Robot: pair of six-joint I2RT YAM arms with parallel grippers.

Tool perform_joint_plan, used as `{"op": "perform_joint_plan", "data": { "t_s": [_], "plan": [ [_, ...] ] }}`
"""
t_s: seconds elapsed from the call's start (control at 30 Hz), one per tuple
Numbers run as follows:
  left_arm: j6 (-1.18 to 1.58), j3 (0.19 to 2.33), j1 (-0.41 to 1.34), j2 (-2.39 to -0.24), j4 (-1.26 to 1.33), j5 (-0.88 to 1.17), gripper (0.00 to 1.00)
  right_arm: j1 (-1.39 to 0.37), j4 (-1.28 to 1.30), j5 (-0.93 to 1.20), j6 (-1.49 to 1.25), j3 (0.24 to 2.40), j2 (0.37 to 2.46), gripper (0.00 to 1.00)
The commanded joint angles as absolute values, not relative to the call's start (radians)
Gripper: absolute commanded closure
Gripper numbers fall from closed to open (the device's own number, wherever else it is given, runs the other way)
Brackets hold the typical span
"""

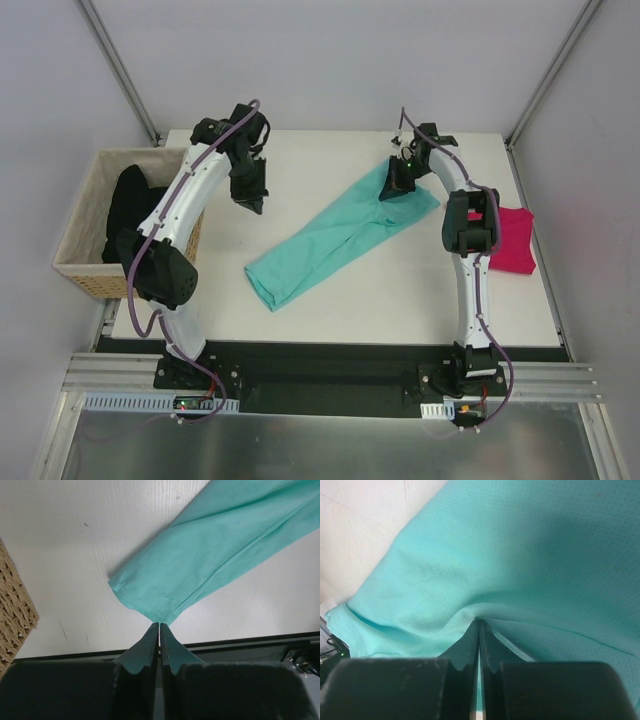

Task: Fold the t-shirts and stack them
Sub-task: Rotate the tshirt 90 degrees

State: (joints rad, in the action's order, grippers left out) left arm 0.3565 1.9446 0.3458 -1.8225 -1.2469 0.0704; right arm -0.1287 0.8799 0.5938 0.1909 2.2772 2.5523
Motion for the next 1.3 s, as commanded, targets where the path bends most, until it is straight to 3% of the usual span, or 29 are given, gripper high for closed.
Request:
{"op": "perform_joint_plan", "data": {
  "t_s": [0.0,0.07,0.13,0.23,0.33,0.37,0.57,0.73,0.97,1.27],
  "plan": [
    [0.344,1.902,0.337,-1.726,-1.276,0.077,0.97,-0.126,0.894,0.631,0.242,2.336,2.528,0.82],
    [0.338,1.885,0.337,-1.709,-1.276,0.077,0.97,-0.132,0.893,0.612,0.245,2.31,2.485,0.64],
    [0.337,1.873,0.337,-1.689,-1.272,0.083,0.97,-0.133,0.873,0.562,0.253,2.274,2.424,0.54],
    [0.341,1.832,0.337,-1.655,-1.243,0.098,0.97,-0.132,0.873,0.485,0.262,2.237,2.37,0.52],
    [0.342,1.787,0.337,-1.625,-1.22,0.11,0.96,-0.127,0.879,0.431,0.258,2.223,2.306,0.57],
    [0.342,1.76,0.337,-1.62,-1.204,0.112,0.95,-0.127,0.876,0.42,0.249,2.217,2.292,0.62],
    [0.331,1.55,0.337,-1.585,-1.074,0.112,0.92,-0.127,0.859,0.397,0.216,2.16,2.177,0.64],
    [0.302,1.465,0.337,-1.675,-0.993,0.087,0.98,-0.127,0.828,0.348,0.18,2.042,2.06,0.69],
    [0.302,1.433,0.321,-1.785,-0.881,0.123,0.98,-0.127,0.827,0.341,0.17,1.901,1.95,0.89],
    [0.281,1.459,0.264,-1.908,-0.839,0.176,1.0,-0.127,0.844,0.367,0.156,1.92,1.894,0.91]
  ]
}}
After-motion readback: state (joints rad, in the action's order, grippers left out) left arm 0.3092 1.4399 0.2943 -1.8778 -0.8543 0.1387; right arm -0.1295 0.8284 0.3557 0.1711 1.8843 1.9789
